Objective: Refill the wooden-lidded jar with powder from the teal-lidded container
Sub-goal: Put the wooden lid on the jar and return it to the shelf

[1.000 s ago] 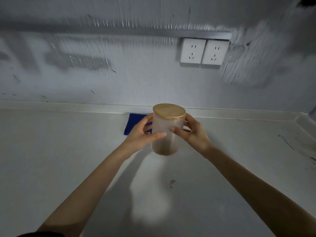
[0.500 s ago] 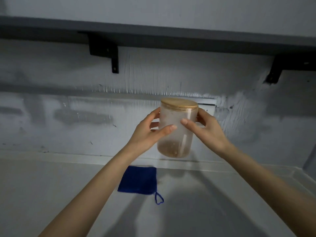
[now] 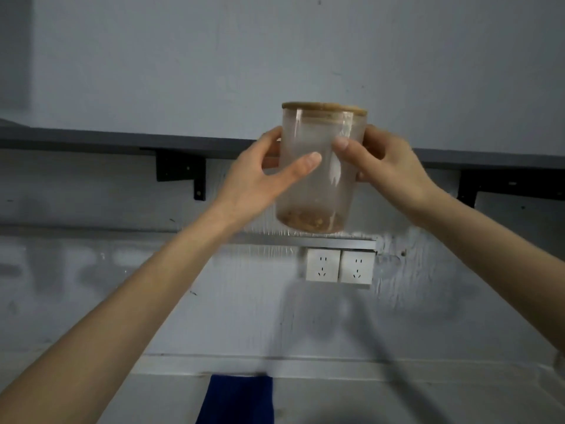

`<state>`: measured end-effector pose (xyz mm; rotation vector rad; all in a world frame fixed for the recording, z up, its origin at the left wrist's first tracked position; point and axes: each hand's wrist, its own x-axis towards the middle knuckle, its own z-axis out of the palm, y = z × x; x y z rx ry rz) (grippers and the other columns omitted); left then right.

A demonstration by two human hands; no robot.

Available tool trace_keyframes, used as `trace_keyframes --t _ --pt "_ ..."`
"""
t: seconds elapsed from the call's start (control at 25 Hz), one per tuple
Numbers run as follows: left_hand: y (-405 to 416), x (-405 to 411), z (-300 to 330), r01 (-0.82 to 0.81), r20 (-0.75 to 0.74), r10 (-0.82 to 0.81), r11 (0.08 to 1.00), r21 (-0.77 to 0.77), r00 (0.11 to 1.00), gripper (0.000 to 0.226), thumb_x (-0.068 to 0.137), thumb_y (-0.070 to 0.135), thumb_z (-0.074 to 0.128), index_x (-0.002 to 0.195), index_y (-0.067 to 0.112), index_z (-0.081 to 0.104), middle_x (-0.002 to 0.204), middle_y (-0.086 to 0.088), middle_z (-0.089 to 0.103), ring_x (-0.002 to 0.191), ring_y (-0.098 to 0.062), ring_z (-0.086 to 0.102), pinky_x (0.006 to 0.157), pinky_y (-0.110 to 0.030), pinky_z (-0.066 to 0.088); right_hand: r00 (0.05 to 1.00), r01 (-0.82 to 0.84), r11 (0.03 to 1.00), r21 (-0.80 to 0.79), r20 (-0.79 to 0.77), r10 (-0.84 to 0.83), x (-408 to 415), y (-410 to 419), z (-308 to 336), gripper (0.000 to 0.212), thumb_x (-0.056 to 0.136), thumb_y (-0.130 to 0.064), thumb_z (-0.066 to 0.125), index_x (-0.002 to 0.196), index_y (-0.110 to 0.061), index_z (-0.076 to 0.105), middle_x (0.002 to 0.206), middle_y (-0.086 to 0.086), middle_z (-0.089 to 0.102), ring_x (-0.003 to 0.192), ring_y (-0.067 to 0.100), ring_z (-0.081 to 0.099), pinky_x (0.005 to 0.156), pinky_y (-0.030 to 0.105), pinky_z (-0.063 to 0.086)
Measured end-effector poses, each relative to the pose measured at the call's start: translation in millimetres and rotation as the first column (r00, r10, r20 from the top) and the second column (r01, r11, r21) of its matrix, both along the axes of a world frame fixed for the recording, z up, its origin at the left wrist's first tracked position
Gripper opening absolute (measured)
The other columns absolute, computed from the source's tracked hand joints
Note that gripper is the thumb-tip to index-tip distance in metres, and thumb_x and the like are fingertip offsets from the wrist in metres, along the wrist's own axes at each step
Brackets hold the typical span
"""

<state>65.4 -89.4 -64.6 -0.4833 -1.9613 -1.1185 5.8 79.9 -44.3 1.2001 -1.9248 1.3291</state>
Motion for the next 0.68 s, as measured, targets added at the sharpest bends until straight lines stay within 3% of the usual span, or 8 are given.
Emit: trace_keyframes --t 0.32,0.52,0.68 --pt "-2 -13 79 -0.093 -0.081 0.086 0.991 -0.096 0.993 0.057 0.081 0.052 0.051 0.128 0.021 0.044 0.123 -0.001 0.056 0.109 -0.014 0.054 0.093 -0.036 0.049 0.998 -0.022 0.995 -0.095 -0.058 0.017 -5 -6 72 0.023 0.085 -0.043 0.051 0.087 -0.020 0.057 0.081 -0.009 0.063 0.069 -0.005 0.064 0.060 0.012 0.050" --pt "-3 -39 104 -0.134 -0.076 0.126 0.984 -0.115 0.989 0.056 0.083 0.051 0.048 0.130 0.020 0.041 0.126 -0.003 0.053 0.111 -0.015 0.052 0.094 -0.033 0.048 0.999 0.025 0.994 -0.110 -0.037 -0.029 -29 -14 93 0.050 0.085 -0.049 0.049 0.118 -0.012 0.049 0.095 -0.006 0.060 0.085 0.004 0.061 0.066 0.015 0.053" --pt "-3 -65 100 -0.114 -0.038 0.111 0.990 -0.082 0.993 0.053 0.085 0.047 0.049 0.129 0.019 0.040 0.121 -0.004 0.054 0.111 -0.017 0.053 0.090 -0.030 0.048 0.999 0.038 0.990 -0.135 0.026 -0.035 -56 -23 89 0.057 0.084 -0.048 0.050 0.126 -0.010 0.043 0.105 -0.001 0.058 0.094 0.009 0.059 0.076 0.021 0.053"
